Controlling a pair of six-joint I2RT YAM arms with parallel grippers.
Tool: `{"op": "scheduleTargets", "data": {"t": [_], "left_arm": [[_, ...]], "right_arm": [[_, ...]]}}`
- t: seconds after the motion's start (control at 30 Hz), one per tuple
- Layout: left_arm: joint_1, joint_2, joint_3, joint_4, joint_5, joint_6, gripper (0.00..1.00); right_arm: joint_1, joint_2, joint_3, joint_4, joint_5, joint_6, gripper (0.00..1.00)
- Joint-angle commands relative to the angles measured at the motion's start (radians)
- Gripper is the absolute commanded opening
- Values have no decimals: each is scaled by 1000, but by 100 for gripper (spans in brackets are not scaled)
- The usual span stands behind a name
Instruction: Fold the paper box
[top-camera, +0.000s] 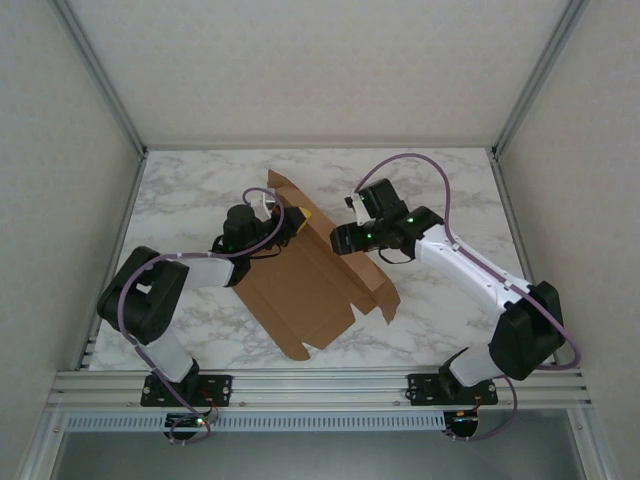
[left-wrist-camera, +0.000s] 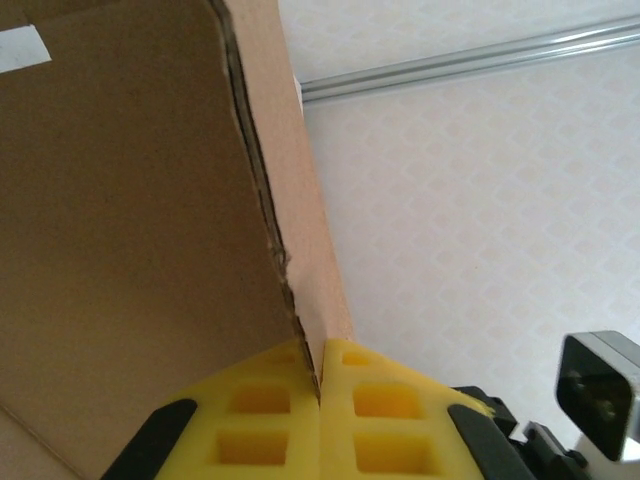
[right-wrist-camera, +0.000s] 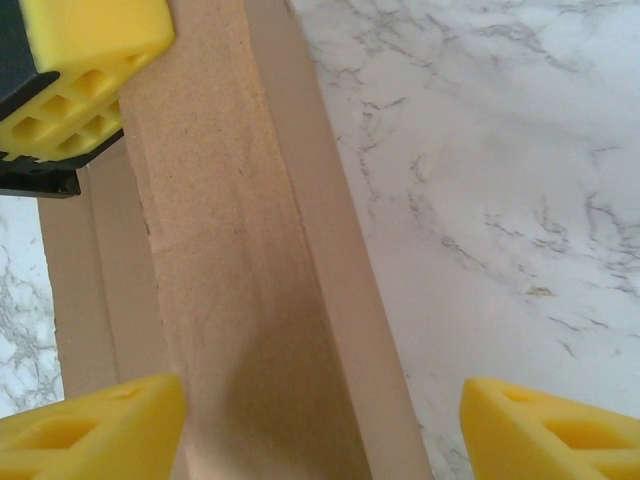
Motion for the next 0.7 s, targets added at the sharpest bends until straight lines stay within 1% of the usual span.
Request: {"op": "scheduleTargets", "data": {"t": [0.0,0.13,0.23,0.3,0.4,0.47,0.6,0.67], "left_arm": [[-14,-43,-11,-11,-61,48,0],[-33,-45,-10,-1,-85,48,0],[-39,-63,-26,6,-119,40,0],[-41,-85,-53,20,-162,29,0],[-41,-122,-100,62,-206,14,0],[-41,-152,-128,72,-238,12,0],[-41,-230,-205,85,-357,6,0],[-41,-271,-245,88,-422,-11,0]], "right_arm": [[12,-87,30,-36,94,14,69],[70,-148,21,-67,176,3,60],[142,-172,16,-111,247,10,56],[166,-187,6,-135,258,50,53],[198,-215,-13,-158,248,115,53],[209,-224,-12,-180,232,157,56],[221,-271,-58,-159,238,238,56],[222,-280,-73,-147,230,247,56]]}}
